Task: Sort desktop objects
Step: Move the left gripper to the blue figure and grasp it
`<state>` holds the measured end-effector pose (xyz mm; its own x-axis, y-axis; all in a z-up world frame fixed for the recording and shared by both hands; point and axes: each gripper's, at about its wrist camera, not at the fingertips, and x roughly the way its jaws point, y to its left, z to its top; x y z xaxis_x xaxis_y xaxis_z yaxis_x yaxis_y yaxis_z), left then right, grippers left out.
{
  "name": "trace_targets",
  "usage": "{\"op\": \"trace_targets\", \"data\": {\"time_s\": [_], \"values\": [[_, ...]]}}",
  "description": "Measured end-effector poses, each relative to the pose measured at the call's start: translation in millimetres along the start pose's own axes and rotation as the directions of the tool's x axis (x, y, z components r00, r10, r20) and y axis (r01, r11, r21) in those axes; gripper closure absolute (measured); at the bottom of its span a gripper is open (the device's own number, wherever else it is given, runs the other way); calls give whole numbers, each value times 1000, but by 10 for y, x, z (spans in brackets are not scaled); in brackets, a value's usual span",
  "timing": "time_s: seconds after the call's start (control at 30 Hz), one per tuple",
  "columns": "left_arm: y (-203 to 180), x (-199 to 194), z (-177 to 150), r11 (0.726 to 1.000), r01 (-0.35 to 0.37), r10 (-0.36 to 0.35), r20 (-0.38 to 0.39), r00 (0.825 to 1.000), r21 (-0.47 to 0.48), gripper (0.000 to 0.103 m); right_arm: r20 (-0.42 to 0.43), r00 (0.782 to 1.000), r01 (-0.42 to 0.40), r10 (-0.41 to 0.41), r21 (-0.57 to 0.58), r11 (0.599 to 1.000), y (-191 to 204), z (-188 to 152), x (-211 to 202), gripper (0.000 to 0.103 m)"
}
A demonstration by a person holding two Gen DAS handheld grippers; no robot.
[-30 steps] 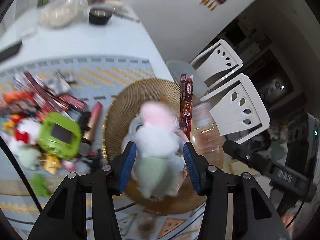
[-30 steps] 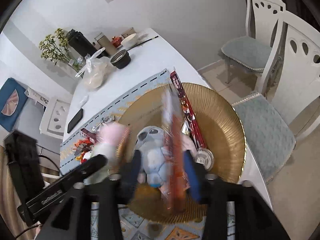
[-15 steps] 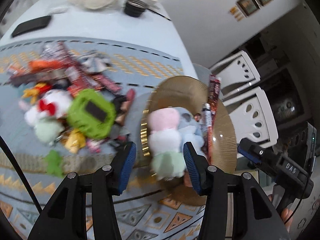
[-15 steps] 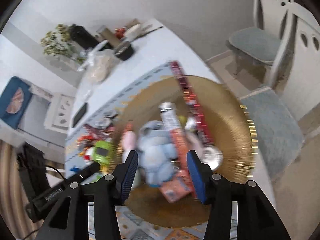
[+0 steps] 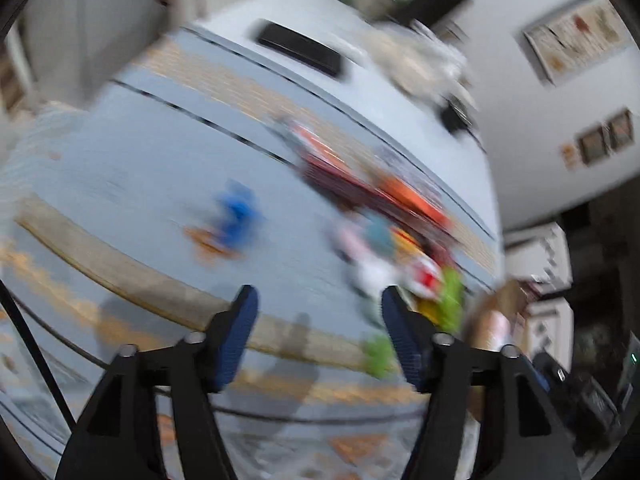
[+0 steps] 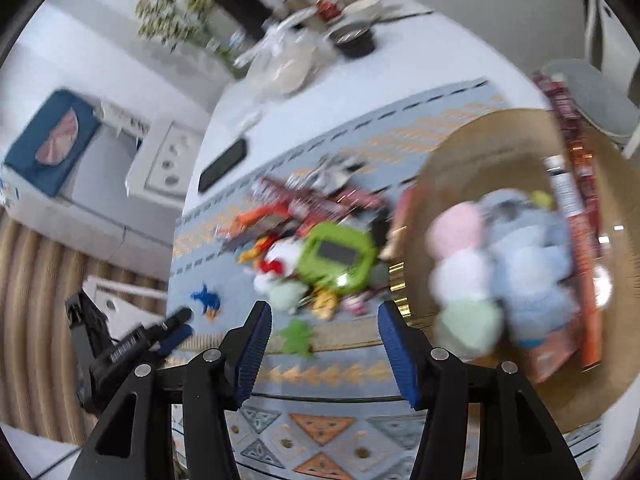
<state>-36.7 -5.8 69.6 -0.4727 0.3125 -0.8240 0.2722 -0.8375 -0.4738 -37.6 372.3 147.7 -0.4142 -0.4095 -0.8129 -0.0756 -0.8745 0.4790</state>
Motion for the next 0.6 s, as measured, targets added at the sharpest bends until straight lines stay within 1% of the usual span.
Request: {"op": "trace_targets", "data": {"time_s": [0.07,0.13,0.23,0.37,0.47,0.53,0.57,0.6], "values": [[149,20,107,999,-35,34,19,999,12,39,-21,1000,-7,7,-9,1000,179,-46,150,49],[246,122,194,997,-62,62,14,998,50,39,-44,999,-12,11,-14,1000,343,-103,308,49],[259,293,263,992,-69,69,8,998,108,39,-75,997,3,-5,-26,1000,553,-161,531,49],[189,465,311,974,-88,88,12,996,211,39,-83,996,27,-28,-17,999,681,-175,689,49],[139,579,336,963,-77,79,4,997,256,40,-95,994,54,-55,-8,999,707,-175,758,49],[120,639,348,955,-69,72,1,997,288,67,-95,993,68,-68,1,998,710,-167,779,49],[110,677,358,951,-70,76,-10,997,302,82,-93,993,73,-72,8,997,713,-155,788,49],[103,696,369,945,-75,83,-12,996,317,85,-89,994,72,-71,13,997,722,-141,792,49]]}}
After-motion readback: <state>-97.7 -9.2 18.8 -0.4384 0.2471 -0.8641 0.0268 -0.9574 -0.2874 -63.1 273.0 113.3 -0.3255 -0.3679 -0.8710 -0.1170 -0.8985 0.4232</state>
